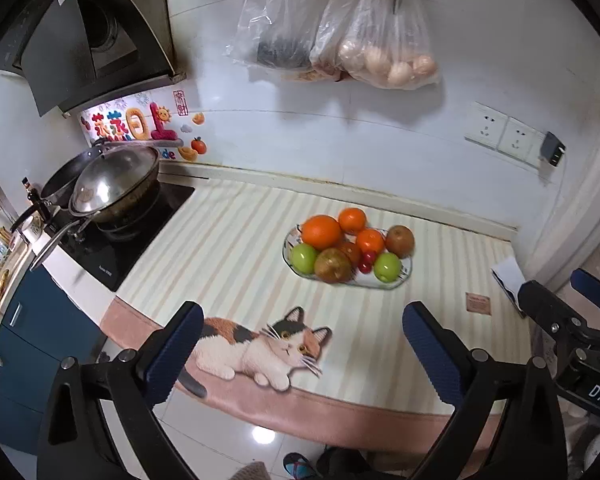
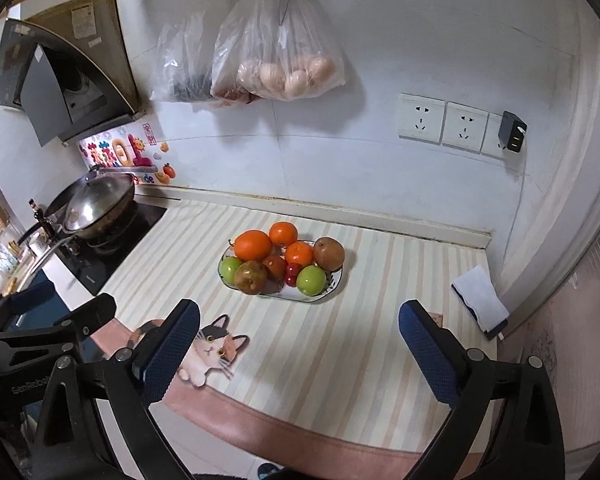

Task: Organize fruits

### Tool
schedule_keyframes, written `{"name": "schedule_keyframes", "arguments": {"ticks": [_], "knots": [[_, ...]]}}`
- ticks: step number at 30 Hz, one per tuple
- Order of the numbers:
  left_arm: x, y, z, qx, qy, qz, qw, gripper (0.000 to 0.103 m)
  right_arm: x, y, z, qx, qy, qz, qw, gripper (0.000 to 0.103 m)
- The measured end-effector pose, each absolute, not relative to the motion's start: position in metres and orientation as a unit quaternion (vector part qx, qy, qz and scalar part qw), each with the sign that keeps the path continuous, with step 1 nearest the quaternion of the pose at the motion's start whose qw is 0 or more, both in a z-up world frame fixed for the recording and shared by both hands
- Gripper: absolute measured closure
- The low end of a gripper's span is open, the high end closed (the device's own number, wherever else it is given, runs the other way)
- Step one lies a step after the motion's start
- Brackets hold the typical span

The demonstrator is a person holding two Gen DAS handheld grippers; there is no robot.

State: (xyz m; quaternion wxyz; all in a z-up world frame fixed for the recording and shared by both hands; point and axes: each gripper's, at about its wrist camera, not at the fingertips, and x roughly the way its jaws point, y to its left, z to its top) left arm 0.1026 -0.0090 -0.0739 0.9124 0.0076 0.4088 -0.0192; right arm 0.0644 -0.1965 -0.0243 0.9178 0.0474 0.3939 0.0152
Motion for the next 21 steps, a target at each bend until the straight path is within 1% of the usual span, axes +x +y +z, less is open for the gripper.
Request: {"name": "schedule_keyframes", "arguments": {"ticks": [3, 9, 21], "knots": [[0.115, -0.008, -0.079, 0.005, 0.41, -0.011, 0.912, 0.001, 0.085, -0.191, -0.034, 0.026, 0.409, 0.014, 0.912, 0.001], [0.136, -0.007, -0.091, 0.003, 0.42, -0.001, 0.907, 0.001, 0.107, -0.188, -0.049, 0.033, 0.404, 0.015, 0.914, 0.001], [0.155, -0.003, -0.101, 0.008, 0.43, 0.013, 0.903, 0.001, 0.136, -0.186, -0.055, 0.045, 0.398, 0.015, 0.916, 0.001]]}}
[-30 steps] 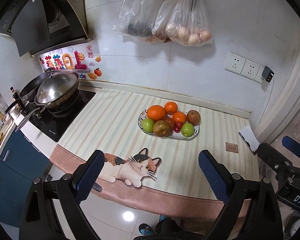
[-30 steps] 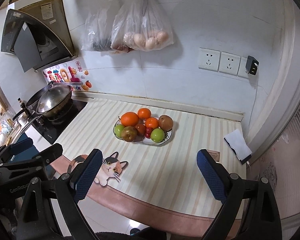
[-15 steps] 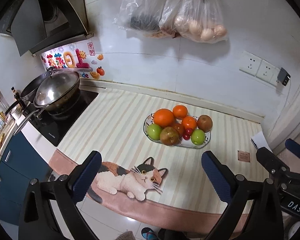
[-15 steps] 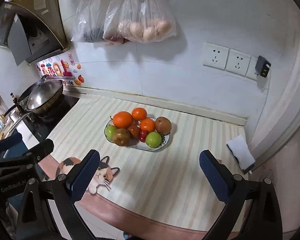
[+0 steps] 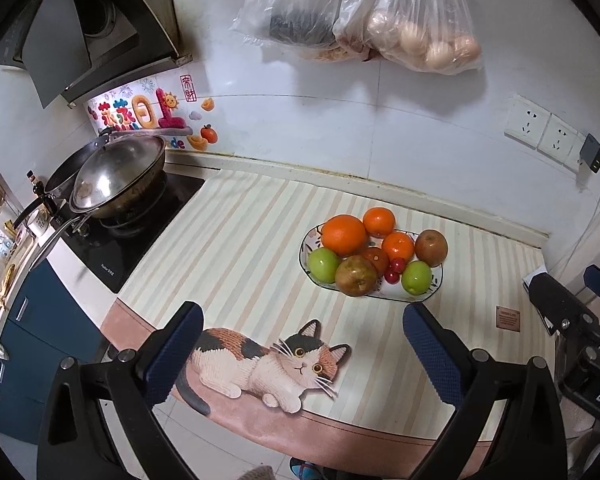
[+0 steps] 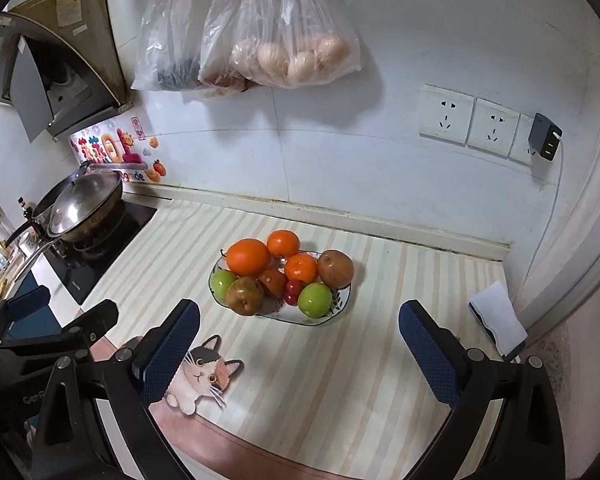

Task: Organize fruits

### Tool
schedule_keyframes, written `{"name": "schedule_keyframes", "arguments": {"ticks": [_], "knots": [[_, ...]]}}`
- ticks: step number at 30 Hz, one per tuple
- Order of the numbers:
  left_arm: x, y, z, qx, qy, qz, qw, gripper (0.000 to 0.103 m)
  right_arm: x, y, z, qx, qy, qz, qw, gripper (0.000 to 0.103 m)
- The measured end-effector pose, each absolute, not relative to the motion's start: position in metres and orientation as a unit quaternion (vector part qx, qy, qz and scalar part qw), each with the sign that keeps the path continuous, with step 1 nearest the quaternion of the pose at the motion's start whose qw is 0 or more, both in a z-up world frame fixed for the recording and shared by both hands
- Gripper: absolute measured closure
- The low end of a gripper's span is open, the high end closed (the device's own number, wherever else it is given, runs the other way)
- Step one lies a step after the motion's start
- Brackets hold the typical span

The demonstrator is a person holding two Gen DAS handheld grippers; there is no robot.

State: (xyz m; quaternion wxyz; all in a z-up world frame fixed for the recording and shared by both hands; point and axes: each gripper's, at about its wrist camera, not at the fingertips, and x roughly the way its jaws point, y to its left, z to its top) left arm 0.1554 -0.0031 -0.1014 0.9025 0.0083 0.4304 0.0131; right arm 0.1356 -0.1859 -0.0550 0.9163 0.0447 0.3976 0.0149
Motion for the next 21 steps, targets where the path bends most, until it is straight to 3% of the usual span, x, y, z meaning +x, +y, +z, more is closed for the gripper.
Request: {"name": "schedule_keyframes", "arguments": {"ticks": [21], "knots": [[0.1599, -0.0015, -0.0925, 0.006, 0.424, 0.012, 0.906, 0.001, 0.1352, -0.1855, -0.0565, 0.041, 0.393, 0.008, 0.918, 0.001]]}}
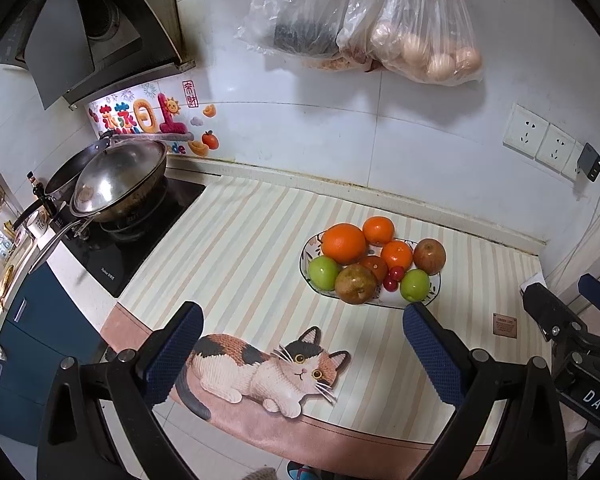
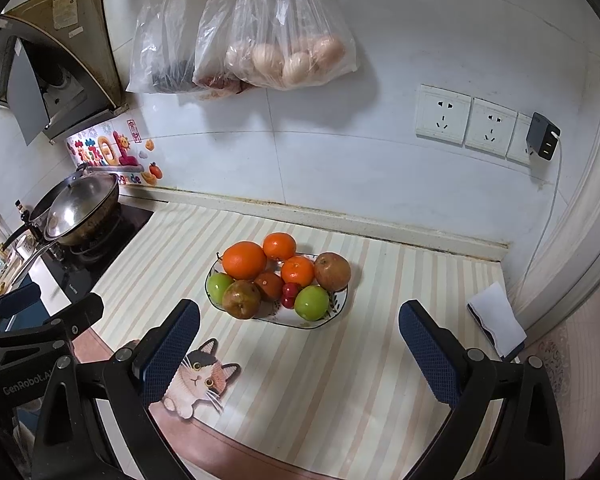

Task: Organize fruits

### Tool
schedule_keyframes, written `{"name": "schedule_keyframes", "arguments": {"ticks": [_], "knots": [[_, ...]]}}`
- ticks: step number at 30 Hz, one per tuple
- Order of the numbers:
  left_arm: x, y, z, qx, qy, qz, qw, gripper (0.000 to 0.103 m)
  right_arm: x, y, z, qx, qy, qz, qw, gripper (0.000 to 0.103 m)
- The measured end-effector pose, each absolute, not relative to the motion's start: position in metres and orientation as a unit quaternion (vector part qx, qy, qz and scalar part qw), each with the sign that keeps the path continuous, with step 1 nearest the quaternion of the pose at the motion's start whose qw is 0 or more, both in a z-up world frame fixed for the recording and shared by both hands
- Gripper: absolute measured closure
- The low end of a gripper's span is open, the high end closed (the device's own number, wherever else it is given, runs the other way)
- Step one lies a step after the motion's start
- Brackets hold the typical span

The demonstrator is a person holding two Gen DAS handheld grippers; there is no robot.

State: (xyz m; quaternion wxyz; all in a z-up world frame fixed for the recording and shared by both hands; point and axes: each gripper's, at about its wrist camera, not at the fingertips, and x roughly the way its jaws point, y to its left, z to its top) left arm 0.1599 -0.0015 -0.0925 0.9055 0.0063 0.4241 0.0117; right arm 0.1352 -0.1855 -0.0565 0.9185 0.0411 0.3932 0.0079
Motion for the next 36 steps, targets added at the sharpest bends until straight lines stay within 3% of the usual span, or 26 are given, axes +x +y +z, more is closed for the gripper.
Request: {"name": "schedule_keyframes", "arguments": {"ticks": [36], "knots": [[0.155, -0.002, -0.092, 0.002, 0.424, 0.013, 0.906, 0.001, 0.126, -0.182, -0.055, 0.043, 0.39, 0.005, 0.92, 0.001]]}}
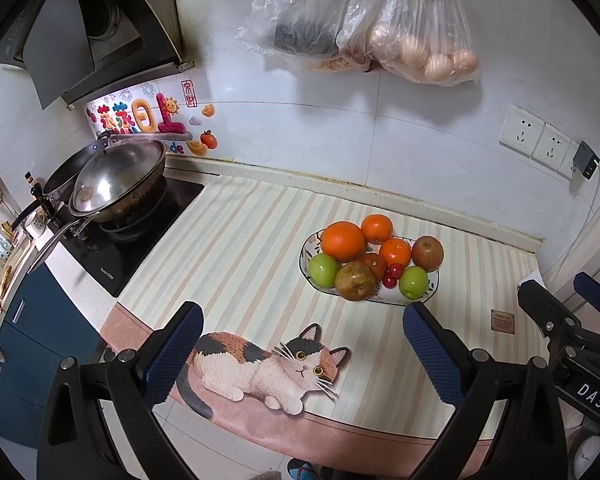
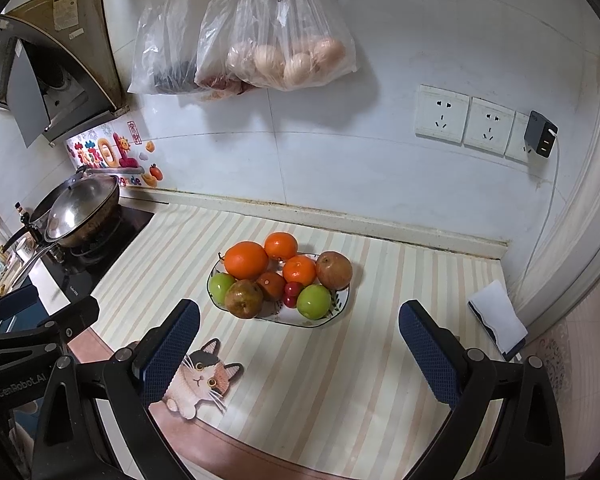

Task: Organize fruits

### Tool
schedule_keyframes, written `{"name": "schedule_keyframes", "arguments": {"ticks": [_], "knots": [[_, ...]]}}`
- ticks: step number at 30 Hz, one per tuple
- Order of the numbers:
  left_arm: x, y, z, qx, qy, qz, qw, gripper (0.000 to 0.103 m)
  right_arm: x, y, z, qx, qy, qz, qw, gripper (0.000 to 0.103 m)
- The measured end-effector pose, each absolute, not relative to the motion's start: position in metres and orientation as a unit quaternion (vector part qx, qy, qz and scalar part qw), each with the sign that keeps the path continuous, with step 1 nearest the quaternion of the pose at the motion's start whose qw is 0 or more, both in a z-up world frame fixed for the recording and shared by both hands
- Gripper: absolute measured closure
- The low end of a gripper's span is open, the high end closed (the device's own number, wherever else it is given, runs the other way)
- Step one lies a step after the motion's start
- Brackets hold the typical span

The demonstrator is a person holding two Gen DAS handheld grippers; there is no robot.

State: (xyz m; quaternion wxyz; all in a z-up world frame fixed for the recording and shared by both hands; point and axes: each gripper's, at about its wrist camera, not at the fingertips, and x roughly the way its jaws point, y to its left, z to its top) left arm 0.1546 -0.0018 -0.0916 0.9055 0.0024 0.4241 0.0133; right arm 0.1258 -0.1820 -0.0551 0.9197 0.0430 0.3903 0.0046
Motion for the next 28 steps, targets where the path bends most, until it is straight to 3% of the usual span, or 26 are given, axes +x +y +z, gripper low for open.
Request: {"name": "schedule_keyframes", "arguments": {"ticks": [28], "knots": [[0.152, -0.0037, -0.0931, -0.002, 0.424, 0.014, 0.906, 0.001, 0.1231, -0.1761, -0.0593, 0.048, 0.392, -0.003, 0.919, 0.001]]}}
